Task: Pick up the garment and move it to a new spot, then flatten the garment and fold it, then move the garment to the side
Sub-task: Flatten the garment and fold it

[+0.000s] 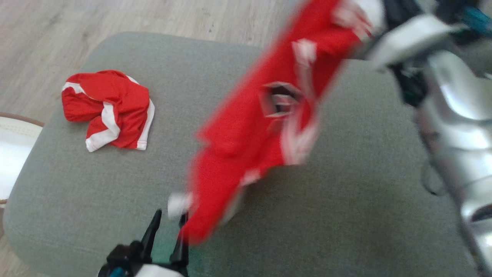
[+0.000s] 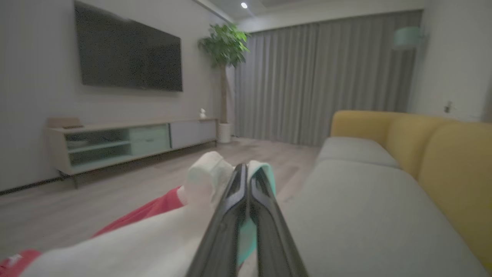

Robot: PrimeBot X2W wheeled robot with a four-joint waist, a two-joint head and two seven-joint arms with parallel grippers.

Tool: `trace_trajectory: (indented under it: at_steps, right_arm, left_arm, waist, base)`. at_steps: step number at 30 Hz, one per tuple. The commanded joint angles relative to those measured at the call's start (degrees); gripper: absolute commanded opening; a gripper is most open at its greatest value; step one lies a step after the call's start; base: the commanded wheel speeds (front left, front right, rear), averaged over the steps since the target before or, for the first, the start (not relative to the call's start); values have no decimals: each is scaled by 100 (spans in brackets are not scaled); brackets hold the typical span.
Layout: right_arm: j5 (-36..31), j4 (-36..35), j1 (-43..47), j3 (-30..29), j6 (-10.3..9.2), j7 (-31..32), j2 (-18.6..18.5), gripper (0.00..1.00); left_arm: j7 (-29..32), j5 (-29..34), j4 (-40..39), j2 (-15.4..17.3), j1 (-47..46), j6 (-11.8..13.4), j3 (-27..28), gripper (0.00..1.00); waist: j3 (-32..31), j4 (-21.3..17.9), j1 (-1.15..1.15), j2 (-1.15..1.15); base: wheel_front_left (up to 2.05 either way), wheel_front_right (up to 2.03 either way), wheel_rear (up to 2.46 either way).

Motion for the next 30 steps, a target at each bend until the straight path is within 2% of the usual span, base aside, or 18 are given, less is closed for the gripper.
trace_trajectory:
  at_steps: [1, 4, 7, 13, 16, 21, 30]
  right_arm:
    - [-44, 54, -5, -89, -4, -18, -30, 100]
    - [-359, 804, 71, -263, -4, -25, -282, 100]
    - [-538, 1051, 260, -322, -4, -31, -305, 100]
    - [-608, 614, 1143, -224, -4, -33, -61, 100]
    - [-413, 207, 2048, -55, -4, -34, 128, 100]
    - [-112, 209, 3068, 119, -4, -34, 308, 100]
    - [19, 495, 3363, 103, -4, -34, 564, 100]
  left_arm:
    - [-48, 11, -206, -3, -302, 10, 178, 100]
    - [-48, 6, -297, -3, -380, 9, 142, 100]
    - [-48, 3, -347, -3, -399, 9, 146, 100]
    - [-48, 11, -373, -3, -409, 9, 178, 100]
    - [-48, 5, -383, -3, -414, 9, 193, 100]
    - [-48, -31, -397, -3, -399, 9, 167, 100]
    - [-48, -70, -474, -3, -515, 9, 89, 100]
  waist:
    - [54, -14, 0, 0]
    - [124, -49, 0, 0]
    - [136, -138, 0, 0]
    - [104, -286, 0, 0]
    - [95, -328, 0, 0]
    - [127, -333, 0, 0]
    - [295, -232, 0, 0]
  base:
    - [0, 0, 0]
    - [0, 0, 0]
    - [0, 0, 0]
    - [0, 0, 0]
    - [0, 0, 0]
    - [0, 0, 0]
    - [0, 0, 0]
